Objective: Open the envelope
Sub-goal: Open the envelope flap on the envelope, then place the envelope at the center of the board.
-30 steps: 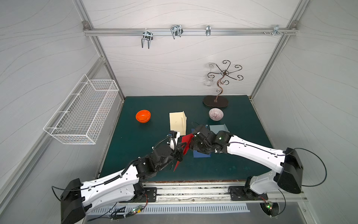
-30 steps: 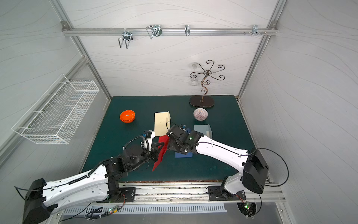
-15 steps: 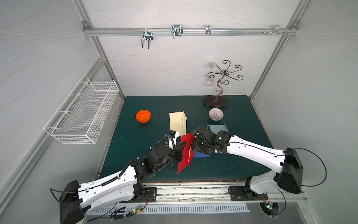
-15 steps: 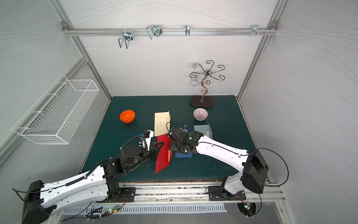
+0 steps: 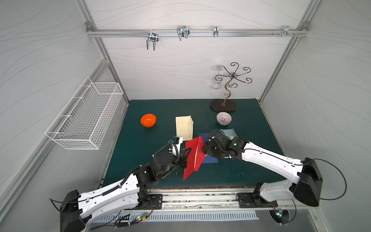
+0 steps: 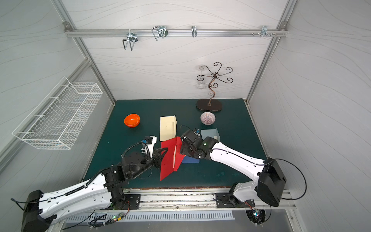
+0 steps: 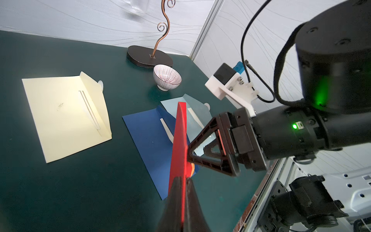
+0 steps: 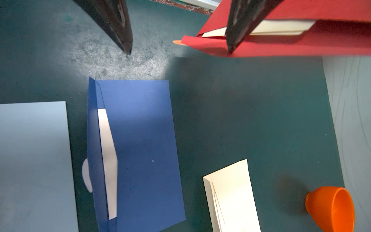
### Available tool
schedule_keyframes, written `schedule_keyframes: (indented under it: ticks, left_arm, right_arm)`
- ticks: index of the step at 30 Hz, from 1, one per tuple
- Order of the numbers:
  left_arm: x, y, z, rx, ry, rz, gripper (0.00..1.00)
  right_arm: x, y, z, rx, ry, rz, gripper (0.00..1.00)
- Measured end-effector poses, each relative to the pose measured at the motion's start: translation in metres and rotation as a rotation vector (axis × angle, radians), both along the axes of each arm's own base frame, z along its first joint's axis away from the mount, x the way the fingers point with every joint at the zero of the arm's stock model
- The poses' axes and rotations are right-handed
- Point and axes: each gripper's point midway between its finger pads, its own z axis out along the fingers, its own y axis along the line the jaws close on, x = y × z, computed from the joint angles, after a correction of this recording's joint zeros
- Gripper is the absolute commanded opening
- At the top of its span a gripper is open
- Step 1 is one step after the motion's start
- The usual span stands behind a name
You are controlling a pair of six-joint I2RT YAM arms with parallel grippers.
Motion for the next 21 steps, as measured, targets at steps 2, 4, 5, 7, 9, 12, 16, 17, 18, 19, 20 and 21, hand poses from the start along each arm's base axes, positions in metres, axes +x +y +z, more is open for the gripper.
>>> schedule_keyframes:
  ticks: [2,4,5,7,9,12,16,17,18,19,20,21]
  left_arm:
    - [-0.001,0.001,0.002,-0.021,0.005,0.004,0.0]
    - [-0.001,0.002,0.005,-0.043,0.01,0.009,0.0]
    - [0.0,0.003,0.007,-0.057,0.016,0.015,0.0]
    - [0.002,0.008,0.009,-0.09,0.032,0.037,0.0]
    - [0.01,0.02,0.012,-0.156,0.069,0.084,0.0]
    - [0.03,0.051,0.009,-0.32,0.143,0.203,0.0]
    - [0.051,0.093,-0.012,-0.568,0.265,0.361,0.0]
    - [0.053,0.099,-0.017,-0.619,0.293,0.383,0.0]
    - [0.054,0.101,-0.02,-0.658,0.316,0.392,0.0]
    - [0.054,0.102,-0.022,-0.692,0.342,0.395,0.0]
    - [0.054,0.101,-0.023,-0.721,0.367,0.392,0.0]
    - [0.054,0.099,-0.021,-0.742,0.377,0.384,0.0]
  right_arm:
    - [0.0,0.002,0.004,0.022,-0.021,0.033,0.77]
    - [-0.001,0.008,0.013,0.059,-0.048,0.079,0.79]
    - [-0.002,0.011,0.021,0.085,-0.072,0.105,0.8]
    - [-0.004,0.015,0.037,0.13,-0.124,0.145,0.89]
    - [-0.007,0.016,0.055,0.171,-0.19,0.179,0.93]
    - [-0.014,0.015,0.073,0.219,-0.272,0.223,0.94]
    - [-0.023,0.017,0.074,0.231,-0.31,0.302,0.94]
    - [-0.026,0.02,0.073,0.237,-0.313,0.326,0.94]
    - [-0.028,0.022,0.072,0.245,-0.317,0.349,0.94]
    - [-0.031,0.025,0.071,0.254,-0.323,0.371,0.94]
    - [-0.035,0.029,0.071,0.264,-0.329,0.4,0.94]
    - [-0.04,0.033,0.071,0.273,-0.335,0.427,0.94]
